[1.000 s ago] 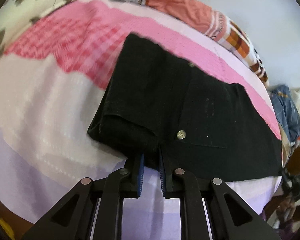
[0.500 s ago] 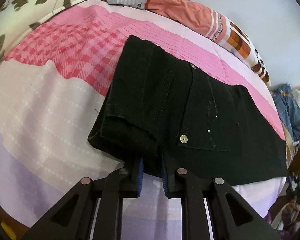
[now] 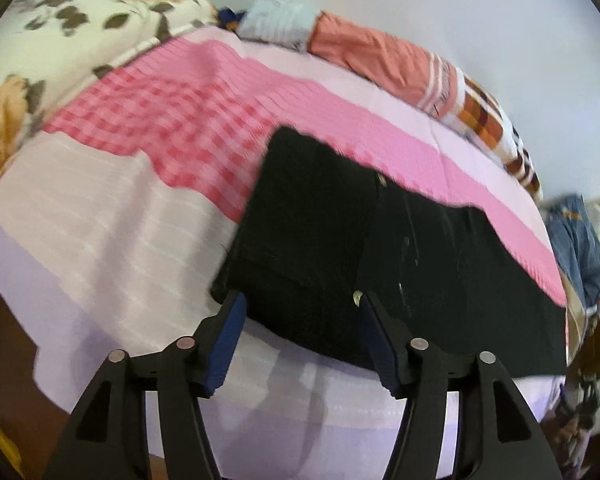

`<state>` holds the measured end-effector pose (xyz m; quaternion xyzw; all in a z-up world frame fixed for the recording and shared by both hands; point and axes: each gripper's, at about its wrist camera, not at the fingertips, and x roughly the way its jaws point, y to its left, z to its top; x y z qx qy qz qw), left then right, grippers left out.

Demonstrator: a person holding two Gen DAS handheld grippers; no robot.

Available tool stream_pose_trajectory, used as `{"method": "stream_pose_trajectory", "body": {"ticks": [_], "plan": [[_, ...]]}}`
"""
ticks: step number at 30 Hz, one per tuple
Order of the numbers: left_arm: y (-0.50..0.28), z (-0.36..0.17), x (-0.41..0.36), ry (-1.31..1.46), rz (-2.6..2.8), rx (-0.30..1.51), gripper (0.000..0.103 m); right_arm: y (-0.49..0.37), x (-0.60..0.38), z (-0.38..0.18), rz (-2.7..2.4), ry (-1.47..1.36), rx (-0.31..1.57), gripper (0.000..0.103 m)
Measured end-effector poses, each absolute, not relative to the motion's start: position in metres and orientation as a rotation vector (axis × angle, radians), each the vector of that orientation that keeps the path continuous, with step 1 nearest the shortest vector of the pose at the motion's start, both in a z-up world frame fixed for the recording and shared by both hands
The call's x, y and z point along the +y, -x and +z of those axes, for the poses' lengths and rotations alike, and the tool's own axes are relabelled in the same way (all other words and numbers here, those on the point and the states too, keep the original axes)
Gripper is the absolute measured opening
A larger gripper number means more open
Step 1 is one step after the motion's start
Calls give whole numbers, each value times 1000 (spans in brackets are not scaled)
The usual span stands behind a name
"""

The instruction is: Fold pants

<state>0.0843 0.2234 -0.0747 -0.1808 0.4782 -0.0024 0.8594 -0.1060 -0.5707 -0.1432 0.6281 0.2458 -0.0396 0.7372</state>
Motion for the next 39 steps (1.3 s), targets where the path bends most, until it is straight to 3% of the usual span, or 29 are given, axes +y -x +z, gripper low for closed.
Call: {"method": "stream_pose_trajectory", "body": {"ticks": [5,9,10,11,13,18,19,20,22,24,25,39], "plan": [[-83,-57,217,346,8,942,65,92,-572,-147,-93,-1345,564,52],[-85,-45,191,232,23,911,76,82,-569,-148,-101,-1319,573,52],[-85,-43,183,203,30,902,77,80,-567,-145,-110,-1292,573,45],[-85,-42,177,183,35,899,80,79,-565,-142,-120,-1262,577,27],[-89,-40,162,139,32,894,82,72,-560,-134,-117,-1191,615,13],[-93,-35,135,70,-1,873,84,66,-558,-132,-130,-1144,629,13],[-95,-34,129,55,-7,872,85,65,-558,-133,-133,-1144,635,17],[-96,-34,126,50,-14,872,85,64,-558,-134,-133,-1152,641,28],[-96,-34,120,46,-37,873,86,60,-558,-136,-116,-1183,631,32],[-97,-35,116,43,-47,880,87,55,-558,-135,-142,-1167,650,23],[-98,-37,115,45,-55,888,87,50,-557,-134,-166,-1152,682,10],[-100,-41,117,34,-32,874,87,-18,-476,-64,68,-1071,696,9]]}}
